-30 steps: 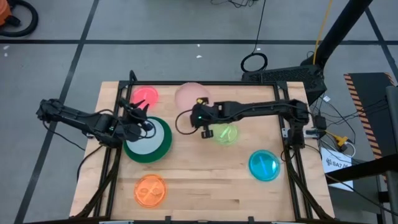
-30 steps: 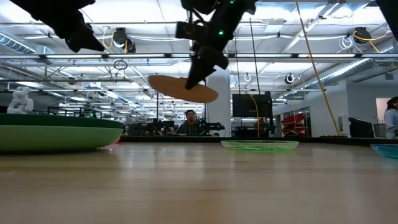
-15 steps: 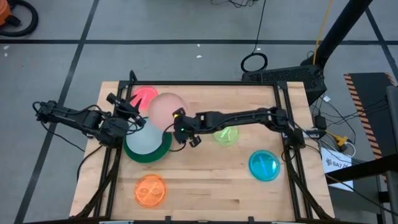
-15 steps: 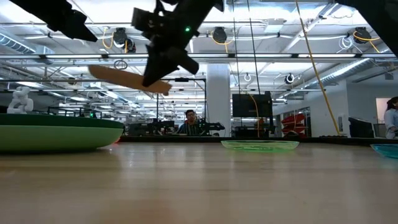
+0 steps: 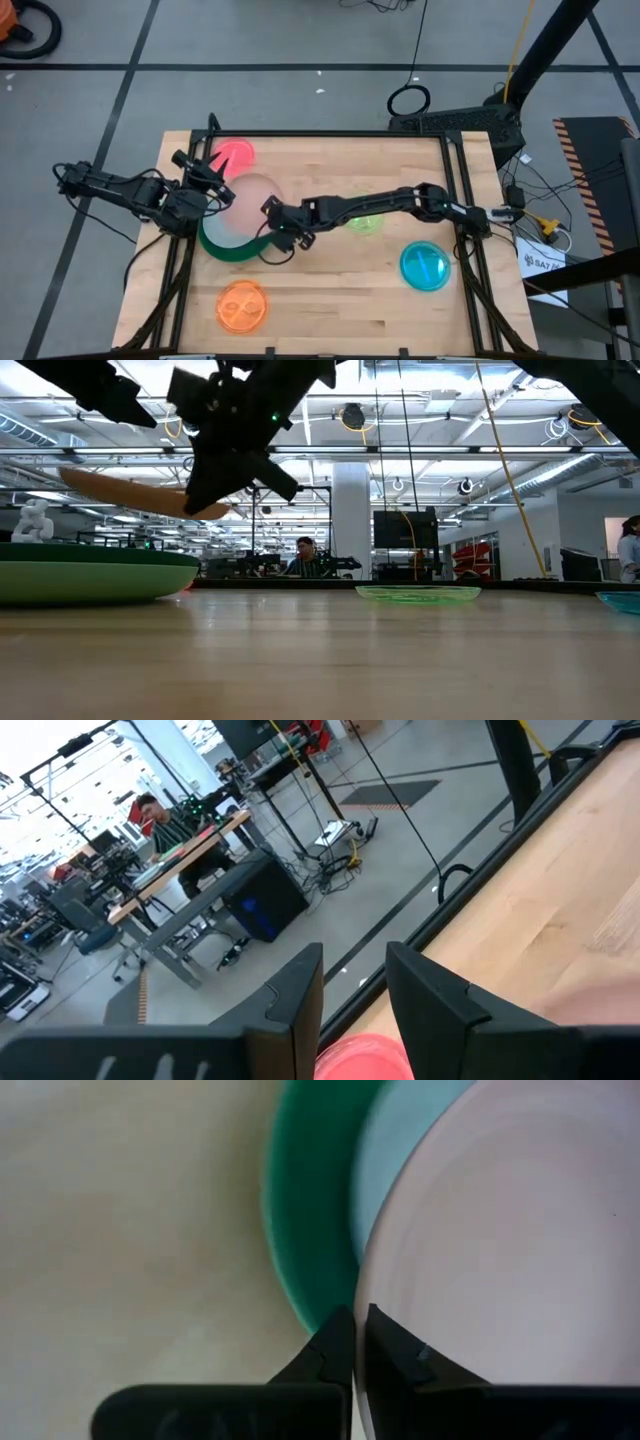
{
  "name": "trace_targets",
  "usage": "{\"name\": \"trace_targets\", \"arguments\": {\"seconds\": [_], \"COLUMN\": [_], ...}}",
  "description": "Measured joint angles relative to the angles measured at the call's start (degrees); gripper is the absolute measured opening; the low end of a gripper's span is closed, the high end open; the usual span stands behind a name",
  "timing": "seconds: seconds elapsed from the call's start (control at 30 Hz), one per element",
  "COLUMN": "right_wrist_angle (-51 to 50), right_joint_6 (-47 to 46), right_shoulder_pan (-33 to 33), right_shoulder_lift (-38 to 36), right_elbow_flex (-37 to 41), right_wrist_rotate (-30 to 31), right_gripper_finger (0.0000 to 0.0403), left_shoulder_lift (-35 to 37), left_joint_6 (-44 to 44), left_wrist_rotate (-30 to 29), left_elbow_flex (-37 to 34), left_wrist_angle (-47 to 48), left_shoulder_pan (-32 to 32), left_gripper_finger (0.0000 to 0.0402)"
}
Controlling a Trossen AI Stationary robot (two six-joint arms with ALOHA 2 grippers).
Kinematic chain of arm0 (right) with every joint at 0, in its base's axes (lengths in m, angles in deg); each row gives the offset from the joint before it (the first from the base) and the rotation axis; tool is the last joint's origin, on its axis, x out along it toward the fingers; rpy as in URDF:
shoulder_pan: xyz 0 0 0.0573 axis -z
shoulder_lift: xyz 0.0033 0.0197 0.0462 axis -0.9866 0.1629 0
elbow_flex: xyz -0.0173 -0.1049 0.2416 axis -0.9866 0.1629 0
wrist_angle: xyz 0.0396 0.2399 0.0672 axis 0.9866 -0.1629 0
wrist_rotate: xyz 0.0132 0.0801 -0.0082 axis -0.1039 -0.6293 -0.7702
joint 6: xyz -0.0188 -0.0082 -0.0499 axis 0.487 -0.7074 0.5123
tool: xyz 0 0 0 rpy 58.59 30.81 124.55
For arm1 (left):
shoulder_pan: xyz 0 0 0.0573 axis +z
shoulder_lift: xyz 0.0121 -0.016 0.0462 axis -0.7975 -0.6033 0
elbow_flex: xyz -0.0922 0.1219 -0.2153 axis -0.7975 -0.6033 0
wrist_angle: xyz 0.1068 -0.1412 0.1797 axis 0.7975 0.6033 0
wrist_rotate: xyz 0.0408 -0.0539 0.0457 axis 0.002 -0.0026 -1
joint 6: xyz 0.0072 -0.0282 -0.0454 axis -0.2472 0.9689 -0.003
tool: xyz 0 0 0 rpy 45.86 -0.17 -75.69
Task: Stack plastic plates
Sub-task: Stack the light pink plate on top of the light blue plate
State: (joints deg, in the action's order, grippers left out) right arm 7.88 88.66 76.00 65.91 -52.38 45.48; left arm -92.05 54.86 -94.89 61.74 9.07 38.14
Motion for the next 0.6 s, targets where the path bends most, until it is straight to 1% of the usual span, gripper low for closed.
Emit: {"name": "trace_targets", "arguments": {"seconds": [0.07, 0.27, 0.37, 0.6], "right_wrist_angle": [0.32, 0.64, 0.74, 1.24], "right_joint_6": [-0.03, 0.33, -0.19, 0.08], "right_shoulder_pan": [-0.17, -0.43, -0.34, -0.30], "right_shoulder_lift": [-0.07, -0.09, 0.13, 0.60], "right_elbow_flex": [0.00, 0.00, 0.00, 0.04], "right_wrist_rotate": [-2.98, -3.55, -6.08, -6.25], "right_gripper_finger": [0.0002, 0.0002, 0.0003, 0.0005], "left_shoulder_lift": [-0.02, -0.02, -0.02, -0.04], "left_joint_6": [0.01, 0.11, 0.14, 0.47], "left_wrist_rotate": [0.03, 0.07, 0.08, 0.59], "left_elbow_flex": [0.00, 0.00, 0.00, 0.00], "left_wrist_angle": [0.00, 0.02, 0.03, 0.44], "left_shoulder_pan": [-0.01, -0.01, -0.01, -0.01], "left_gripper_finger": [0.0120, 0.0120, 0.0120, 0.0120]}}
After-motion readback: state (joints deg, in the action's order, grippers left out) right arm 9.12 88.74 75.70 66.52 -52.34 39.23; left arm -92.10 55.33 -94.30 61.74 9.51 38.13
